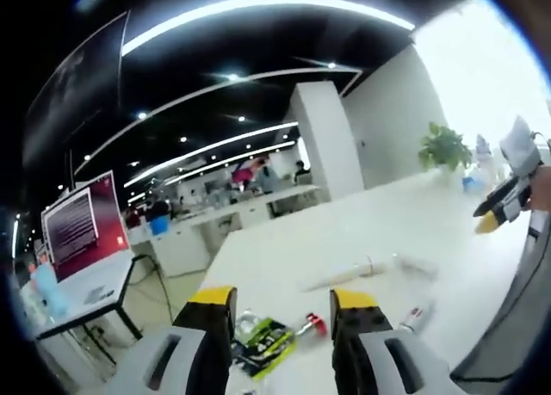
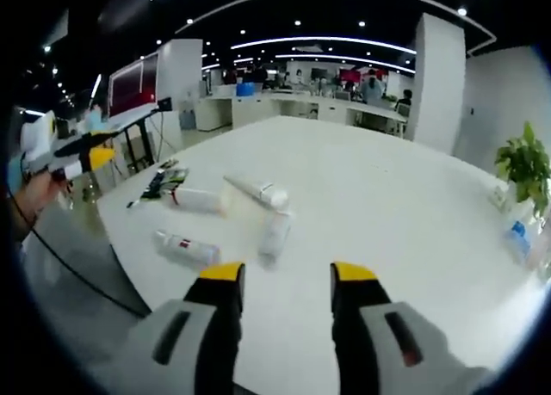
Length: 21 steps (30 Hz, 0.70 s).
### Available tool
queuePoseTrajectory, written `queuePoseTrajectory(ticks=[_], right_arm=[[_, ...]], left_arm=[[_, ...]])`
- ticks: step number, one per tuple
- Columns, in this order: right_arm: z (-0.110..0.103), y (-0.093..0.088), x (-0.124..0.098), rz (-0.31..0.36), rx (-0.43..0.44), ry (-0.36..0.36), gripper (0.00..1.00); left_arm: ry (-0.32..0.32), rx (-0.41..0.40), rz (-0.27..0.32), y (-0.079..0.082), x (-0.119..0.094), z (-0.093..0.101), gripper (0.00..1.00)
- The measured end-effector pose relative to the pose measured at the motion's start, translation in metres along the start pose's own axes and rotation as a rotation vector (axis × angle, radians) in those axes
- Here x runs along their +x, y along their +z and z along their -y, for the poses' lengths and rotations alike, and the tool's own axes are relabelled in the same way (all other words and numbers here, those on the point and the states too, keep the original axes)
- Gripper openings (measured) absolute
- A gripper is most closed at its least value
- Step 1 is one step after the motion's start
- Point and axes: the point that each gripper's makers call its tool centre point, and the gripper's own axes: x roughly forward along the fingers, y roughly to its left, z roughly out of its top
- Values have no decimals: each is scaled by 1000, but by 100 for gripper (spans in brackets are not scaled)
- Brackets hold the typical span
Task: Arrange the skincare products in the storage area until every visible bottle or jar stands upright without overlapping.
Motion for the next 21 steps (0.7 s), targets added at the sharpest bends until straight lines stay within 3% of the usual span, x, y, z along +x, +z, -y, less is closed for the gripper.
queuePoseTrajectory(ticks=[15, 21], right_arm=[[3, 7, -1, 34, -37, -16, 41], [14, 33, -10, 179, 50, -24, 41]], left_arm=[[-30, -52, 15, 0, 0, -1, 45], [-45, -82, 14, 0, 1, 1, 45]])
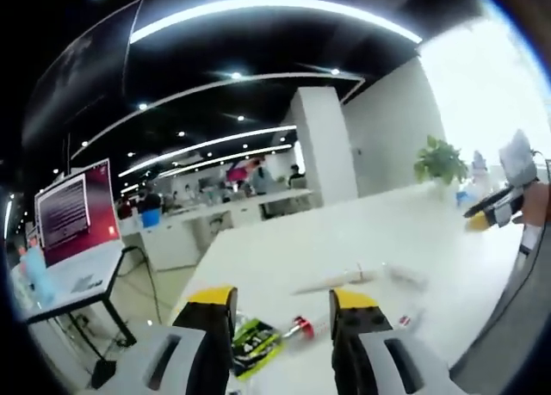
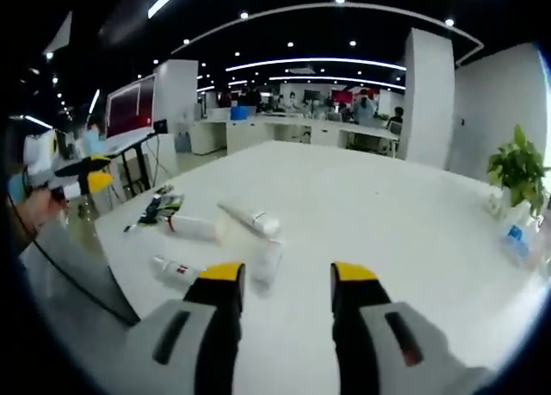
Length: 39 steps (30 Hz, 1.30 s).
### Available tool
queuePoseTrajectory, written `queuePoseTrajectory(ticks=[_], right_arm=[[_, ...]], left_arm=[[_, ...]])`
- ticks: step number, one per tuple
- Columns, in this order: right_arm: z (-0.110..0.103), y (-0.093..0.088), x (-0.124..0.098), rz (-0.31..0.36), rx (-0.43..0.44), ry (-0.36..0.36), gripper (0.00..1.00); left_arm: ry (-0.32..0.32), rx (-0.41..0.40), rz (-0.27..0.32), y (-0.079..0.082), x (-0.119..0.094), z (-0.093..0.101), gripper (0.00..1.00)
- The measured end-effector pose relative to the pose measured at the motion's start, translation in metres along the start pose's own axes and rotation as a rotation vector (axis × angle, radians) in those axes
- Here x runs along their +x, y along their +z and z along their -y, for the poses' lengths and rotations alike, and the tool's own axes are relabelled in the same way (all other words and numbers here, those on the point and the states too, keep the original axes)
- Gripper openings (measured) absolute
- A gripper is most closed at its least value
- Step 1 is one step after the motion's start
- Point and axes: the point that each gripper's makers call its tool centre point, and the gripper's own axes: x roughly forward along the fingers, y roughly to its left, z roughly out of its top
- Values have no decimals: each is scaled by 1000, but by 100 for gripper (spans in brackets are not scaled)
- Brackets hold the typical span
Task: Arrange the skincare products in the storage area until every visible bottle or jar stands upright without overlapping.
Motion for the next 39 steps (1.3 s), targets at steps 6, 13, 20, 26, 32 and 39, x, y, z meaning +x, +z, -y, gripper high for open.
queuePoseTrajectory(ticks=[6, 13, 20, 26, 32, 39], right_arm=[[22, 26, 22, 63, 15, 42, 42], [25, 47, 69, 72, -74, 138, 44], [37, 60, 100, 82, -87, 164, 45], [21, 56, 133, 20, -152, 252, 47], [-4, 48, 168, -65, -235, 357, 46], [-27, 27, 212, -211, -325, 410, 46]], left_arm=[[-4, 18, -17, -3, 3, 1, 43], [-14, 28, -39, -7, 5, 3, 43], [2, -17, -49, -10, 6, -2, 42], [-4, -13, -58, -12, 7, 1, 42], [-9, -10, -82, -16, 7, 3, 42], [-14, 7, -100, -19, 8, 4, 42]])
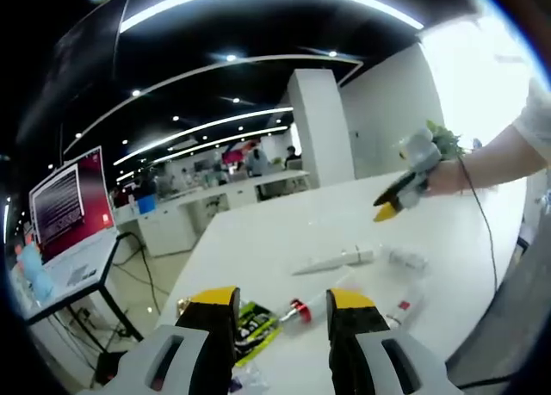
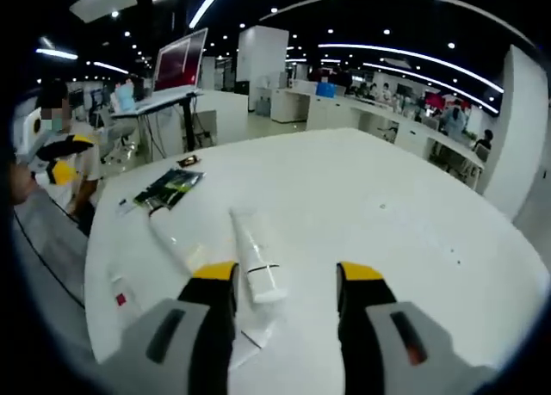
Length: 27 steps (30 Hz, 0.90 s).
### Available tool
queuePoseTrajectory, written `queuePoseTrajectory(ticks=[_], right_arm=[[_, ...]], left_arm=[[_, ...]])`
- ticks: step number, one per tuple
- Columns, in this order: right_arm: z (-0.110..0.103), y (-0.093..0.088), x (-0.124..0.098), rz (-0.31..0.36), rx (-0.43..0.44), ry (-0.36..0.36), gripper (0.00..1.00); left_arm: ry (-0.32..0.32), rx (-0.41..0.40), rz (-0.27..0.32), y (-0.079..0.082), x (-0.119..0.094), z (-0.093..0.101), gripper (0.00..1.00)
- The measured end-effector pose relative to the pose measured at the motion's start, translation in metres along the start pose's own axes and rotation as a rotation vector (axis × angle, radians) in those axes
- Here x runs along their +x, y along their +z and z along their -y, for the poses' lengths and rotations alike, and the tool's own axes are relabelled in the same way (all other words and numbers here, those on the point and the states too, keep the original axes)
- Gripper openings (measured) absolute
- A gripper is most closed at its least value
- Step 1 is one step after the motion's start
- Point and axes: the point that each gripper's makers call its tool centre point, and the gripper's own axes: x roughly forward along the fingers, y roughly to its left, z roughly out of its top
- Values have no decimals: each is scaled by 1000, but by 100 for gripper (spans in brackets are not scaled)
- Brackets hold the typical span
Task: Arrange the skincare products in the storage area until every visible bottle or jar stands upright without overlapping.
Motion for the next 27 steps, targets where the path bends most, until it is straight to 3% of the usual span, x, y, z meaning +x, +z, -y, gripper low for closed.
queuePoseTrajectory(ticks=[4, 11, 18, 27], right_arm=[[-5, -2, 17, -45, -18, 44, 46], [-22, -22, 45, -196, -79, 128, 45], [-34, -34, 68, -268, -104, 165, 41], [-37, -50, 80, -364, -141, 189, 32]], left_arm=[[9, -9, -1, -1, -1, -3, 42], [5, -7, -11, -2, 0, -2, 42], [6, -2, -24, -4, 0, -2, 42], [7, -16, -24, -4, 0, -2, 42]])
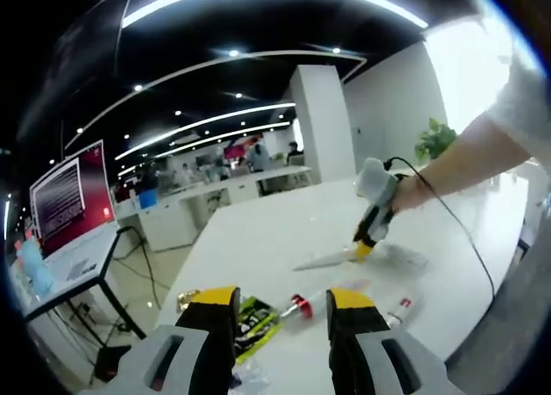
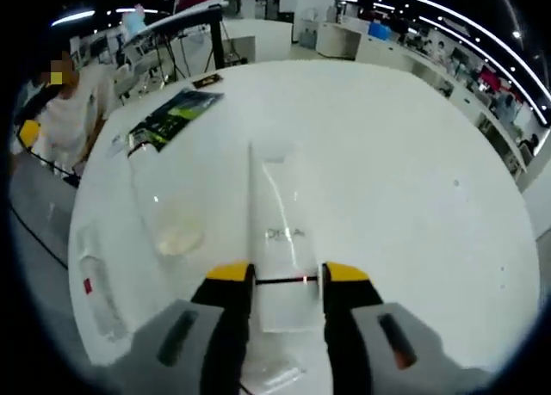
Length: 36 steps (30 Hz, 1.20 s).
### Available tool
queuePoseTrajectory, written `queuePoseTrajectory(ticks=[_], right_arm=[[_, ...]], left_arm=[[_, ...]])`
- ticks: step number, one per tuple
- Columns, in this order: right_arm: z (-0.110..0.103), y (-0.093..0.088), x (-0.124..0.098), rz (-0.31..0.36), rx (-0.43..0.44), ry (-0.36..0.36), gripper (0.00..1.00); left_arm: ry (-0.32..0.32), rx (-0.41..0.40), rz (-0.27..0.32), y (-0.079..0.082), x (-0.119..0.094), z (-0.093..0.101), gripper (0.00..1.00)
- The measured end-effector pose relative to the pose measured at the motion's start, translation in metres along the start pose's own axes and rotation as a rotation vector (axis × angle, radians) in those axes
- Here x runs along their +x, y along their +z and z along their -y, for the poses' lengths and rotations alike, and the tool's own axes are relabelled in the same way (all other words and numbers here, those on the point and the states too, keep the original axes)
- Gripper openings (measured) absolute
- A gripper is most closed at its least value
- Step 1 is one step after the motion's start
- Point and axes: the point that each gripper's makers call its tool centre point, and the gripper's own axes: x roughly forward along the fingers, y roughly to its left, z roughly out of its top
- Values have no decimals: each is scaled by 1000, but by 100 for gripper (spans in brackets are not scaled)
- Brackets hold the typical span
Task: Arrange the skincare products in the storage area until every visible bottle or jar stands upright without overlapping.
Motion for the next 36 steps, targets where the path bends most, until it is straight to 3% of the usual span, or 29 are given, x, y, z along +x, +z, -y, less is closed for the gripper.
queuePoseTrajectory(ticks=[4, 7, 10, 17, 18, 23, 27, 32, 34, 36], right_arm=[[-1, -2, 2, -13, 0, 8, 30], [-2, -2, 1, -18, -32, 4, 30], [-9, -6, 0, -43, -67, 25, 29], [-18, -12, -3, -77, -121, 63, 29], [-19, -12, -4, -77, -122, 63, 29], [-22, -13, -4, -73, -137, 42, 28], [-21, -12, -5, -55, -187, -10, 28], [-26, -8, -8, -46, -315, -87, 28], [-28, -7, -9, -47, -344, -118, 28], [-28, -6, -10, -33, -388, -152, 28]], left_arm=[[-30, -7, 10, 3, 1, 3, 42], [-119, -68, 49, 17, 6, 9, 43], [-149, -17, 42, 21, 15, 3, 43], [-239, -32, 8, 22, 54, -7, 43], [-275, -66, -8, 21, 68, -6, 43], [-337, -139, -25, 20, 108, -4, 43], [-408, -314, -76, 9, 145, 3, 42], [-450, -329, -146, -14, 176, 5, 40], [-484, -420, -210, -28, 188, 10, 40], [-491, -449, -223, -34, 195, 12, 40]])
